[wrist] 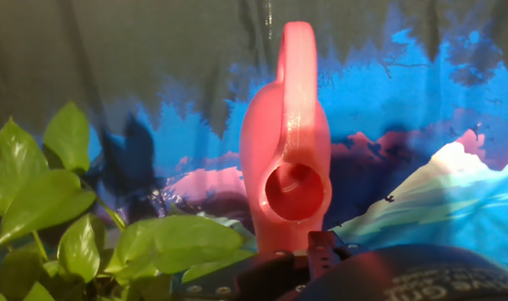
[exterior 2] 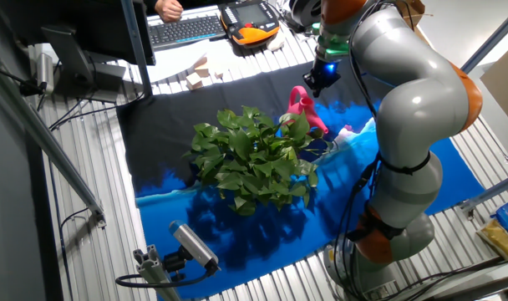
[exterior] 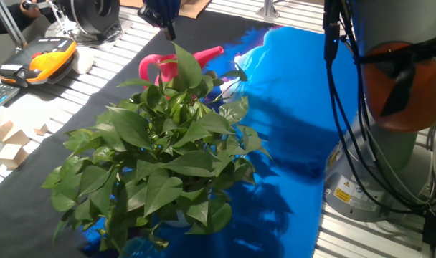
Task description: Water the plant
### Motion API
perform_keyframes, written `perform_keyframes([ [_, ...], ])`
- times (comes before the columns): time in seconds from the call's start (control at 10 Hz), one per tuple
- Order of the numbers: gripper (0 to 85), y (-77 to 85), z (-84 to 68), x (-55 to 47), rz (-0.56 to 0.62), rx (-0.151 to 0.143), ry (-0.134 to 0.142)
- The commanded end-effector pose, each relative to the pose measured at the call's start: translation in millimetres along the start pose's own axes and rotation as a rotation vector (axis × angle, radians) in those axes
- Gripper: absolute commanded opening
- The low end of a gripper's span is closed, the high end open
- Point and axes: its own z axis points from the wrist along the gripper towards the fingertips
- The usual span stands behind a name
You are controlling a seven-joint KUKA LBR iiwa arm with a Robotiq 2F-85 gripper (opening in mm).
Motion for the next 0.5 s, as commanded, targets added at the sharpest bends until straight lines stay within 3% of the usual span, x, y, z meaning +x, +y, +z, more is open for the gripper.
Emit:
perform_keyframes([
  [0.0,0.0,-0.2,0.0,0.0,-0.008,-0.003,0.000],
  [0.4,0.0,-0.2,0.0,0.0,-0.026,0.023,0.003],
])
